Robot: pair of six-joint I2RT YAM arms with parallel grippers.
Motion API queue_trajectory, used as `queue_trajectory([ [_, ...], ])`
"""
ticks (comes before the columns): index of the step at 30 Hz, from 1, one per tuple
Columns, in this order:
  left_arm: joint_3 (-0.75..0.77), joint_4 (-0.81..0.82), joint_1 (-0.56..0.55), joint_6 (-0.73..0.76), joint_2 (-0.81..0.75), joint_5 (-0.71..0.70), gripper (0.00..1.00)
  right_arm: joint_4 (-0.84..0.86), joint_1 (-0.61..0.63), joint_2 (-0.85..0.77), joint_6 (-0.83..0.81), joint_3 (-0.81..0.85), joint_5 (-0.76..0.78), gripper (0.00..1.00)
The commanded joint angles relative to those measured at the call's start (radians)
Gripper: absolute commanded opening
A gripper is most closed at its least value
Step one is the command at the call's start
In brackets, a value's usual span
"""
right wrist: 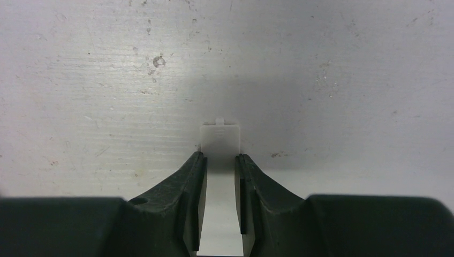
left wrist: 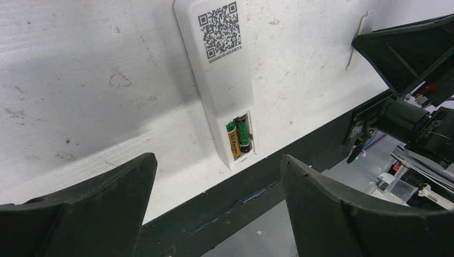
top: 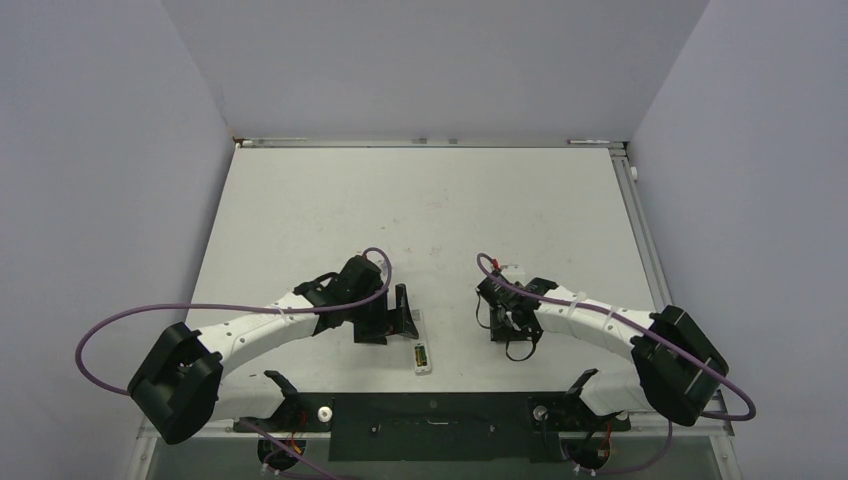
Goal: Load the batteries into the remote control
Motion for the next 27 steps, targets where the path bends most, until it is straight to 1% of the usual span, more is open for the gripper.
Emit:
queue_trajectory([
  [1,0.038,0.021,0.004,0.008,0.0,0.01,0.83,-0.039,0.007,-0.037,0.012,0.036,0.035,0.17],
  [10,0.036,0.018,0.004,0.005,-0.013,0.011,0.83,-0.075,0.048,-0.057,0.046,0.075,0.049,0.17],
  [17,0.047,-0.003,0.006,0.01,-0.044,0.008,0.83,-0.102,0.127,-0.052,0.107,0.119,0.066,0.17],
  [23,0.078,-0.067,0.02,0.039,-0.094,0.002,0.83,-0.11,0.202,-0.029,0.17,0.167,0.075,0.17],
  [27,0.111,-0.127,0.03,0.061,-0.16,-0.004,0.83,-0.124,0.265,0.012,0.216,0.21,0.102,0.17],
])
